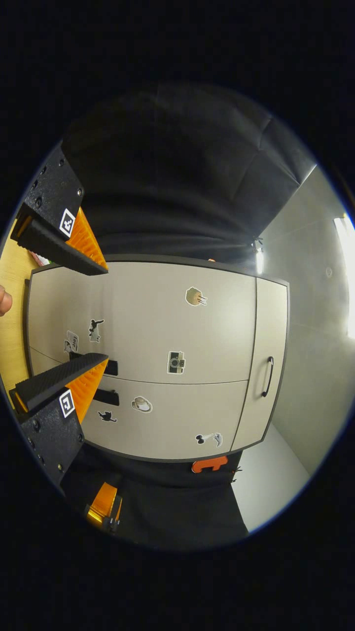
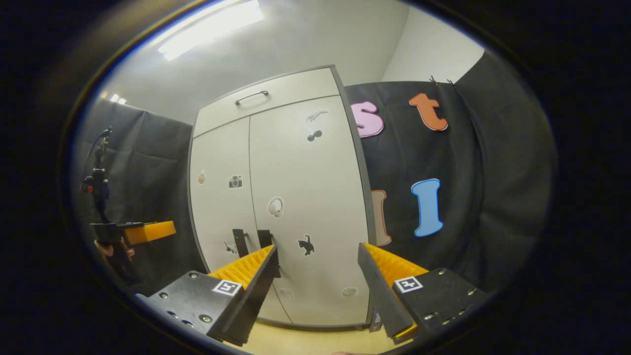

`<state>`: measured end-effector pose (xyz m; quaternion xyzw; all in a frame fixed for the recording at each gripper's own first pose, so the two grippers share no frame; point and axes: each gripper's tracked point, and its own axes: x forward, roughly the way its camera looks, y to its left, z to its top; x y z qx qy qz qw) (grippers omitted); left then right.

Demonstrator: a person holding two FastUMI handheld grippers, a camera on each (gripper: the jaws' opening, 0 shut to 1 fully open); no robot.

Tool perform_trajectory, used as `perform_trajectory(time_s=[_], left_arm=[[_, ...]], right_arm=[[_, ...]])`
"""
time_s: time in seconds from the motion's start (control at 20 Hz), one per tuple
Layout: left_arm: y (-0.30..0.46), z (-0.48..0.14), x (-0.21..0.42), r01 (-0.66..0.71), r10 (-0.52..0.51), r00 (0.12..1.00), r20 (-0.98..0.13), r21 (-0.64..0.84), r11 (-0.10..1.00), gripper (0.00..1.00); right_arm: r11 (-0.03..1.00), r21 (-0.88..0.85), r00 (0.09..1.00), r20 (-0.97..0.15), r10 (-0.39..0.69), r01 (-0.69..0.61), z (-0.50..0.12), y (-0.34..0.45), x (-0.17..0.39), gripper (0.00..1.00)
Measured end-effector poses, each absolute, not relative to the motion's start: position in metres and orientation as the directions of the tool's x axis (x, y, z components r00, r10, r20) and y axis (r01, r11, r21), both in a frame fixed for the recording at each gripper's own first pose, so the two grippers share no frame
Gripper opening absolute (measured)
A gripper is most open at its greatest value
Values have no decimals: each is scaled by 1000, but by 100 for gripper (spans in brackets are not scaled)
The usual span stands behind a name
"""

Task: Grab one shoe with the right hand and put it into the shoe cabinet, grab the other shoe with the left hand and put it into the shoe cabinet; then close the right door with the right hand and the left door with the left hand.

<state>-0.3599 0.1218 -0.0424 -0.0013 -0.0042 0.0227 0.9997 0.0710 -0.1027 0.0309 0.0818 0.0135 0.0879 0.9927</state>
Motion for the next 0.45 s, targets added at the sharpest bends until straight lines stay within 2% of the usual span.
perform_trajectory(time_s=[0.45], left_arm=[[65, -64, -347, 25, -25, 999, -22, 22, 999, 96]], right_arm=[[978, 155, 990, -20, 141, -136, 27, -137, 64, 96]])
